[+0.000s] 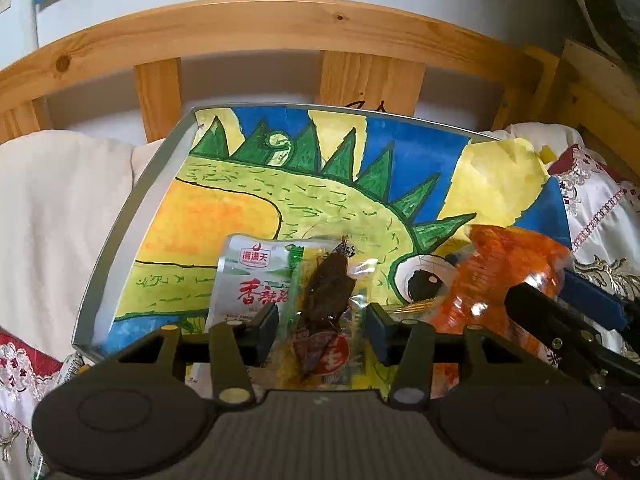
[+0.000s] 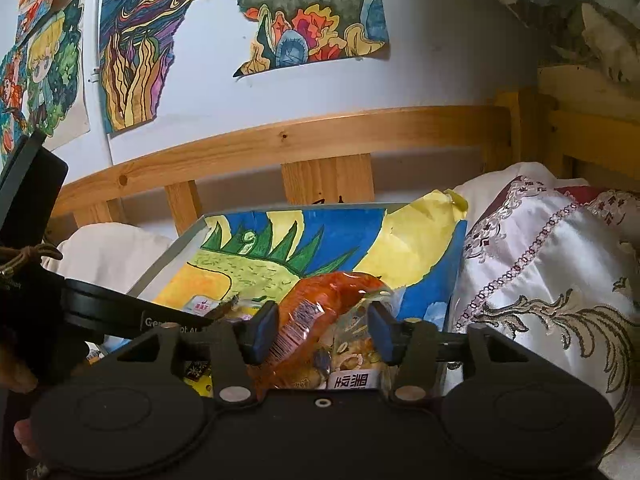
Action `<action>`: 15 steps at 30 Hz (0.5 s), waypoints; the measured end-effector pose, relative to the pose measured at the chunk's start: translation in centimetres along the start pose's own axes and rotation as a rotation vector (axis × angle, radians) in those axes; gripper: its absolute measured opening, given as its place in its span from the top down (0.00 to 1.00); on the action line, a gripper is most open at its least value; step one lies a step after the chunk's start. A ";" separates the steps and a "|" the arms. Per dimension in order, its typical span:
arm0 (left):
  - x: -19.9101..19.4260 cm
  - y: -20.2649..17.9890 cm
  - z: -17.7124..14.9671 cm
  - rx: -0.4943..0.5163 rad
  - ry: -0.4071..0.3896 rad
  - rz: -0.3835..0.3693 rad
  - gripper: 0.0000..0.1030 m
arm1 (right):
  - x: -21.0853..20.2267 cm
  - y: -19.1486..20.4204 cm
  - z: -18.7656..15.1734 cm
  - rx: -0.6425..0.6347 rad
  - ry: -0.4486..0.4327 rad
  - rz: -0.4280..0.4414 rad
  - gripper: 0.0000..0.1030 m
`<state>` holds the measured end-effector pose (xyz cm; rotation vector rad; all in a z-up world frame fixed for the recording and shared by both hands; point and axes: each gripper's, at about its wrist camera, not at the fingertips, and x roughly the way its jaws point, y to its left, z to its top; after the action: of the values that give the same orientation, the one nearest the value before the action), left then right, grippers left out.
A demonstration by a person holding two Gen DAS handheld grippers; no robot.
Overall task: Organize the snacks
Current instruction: 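Lower both snacks into the tray and open both tools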
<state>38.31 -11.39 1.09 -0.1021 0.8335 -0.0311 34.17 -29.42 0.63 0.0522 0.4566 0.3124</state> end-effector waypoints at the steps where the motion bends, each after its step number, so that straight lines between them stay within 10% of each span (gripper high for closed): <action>1: -0.1 0.0 0.0 0.003 -0.002 0.004 0.41 | -0.1 0.0 0.0 -0.001 -0.005 -0.006 0.42; 10: -2.5 1.0 -0.3 -0.026 -0.088 0.032 0.01 | -1.1 0.5 0.1 -0.006 -0.066 -0.042 0.15; 15: -4.6 2.3 -0.6 -0.027 -0.147 0.063 0.01 | -2.3 1.3 0.1 -0.007 -0.127 -0.064 0.05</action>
<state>34.72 -8.83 3.83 -0.1021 0.6901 0.0461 31.88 -28.85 1.80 0.0502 0.3301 0.2463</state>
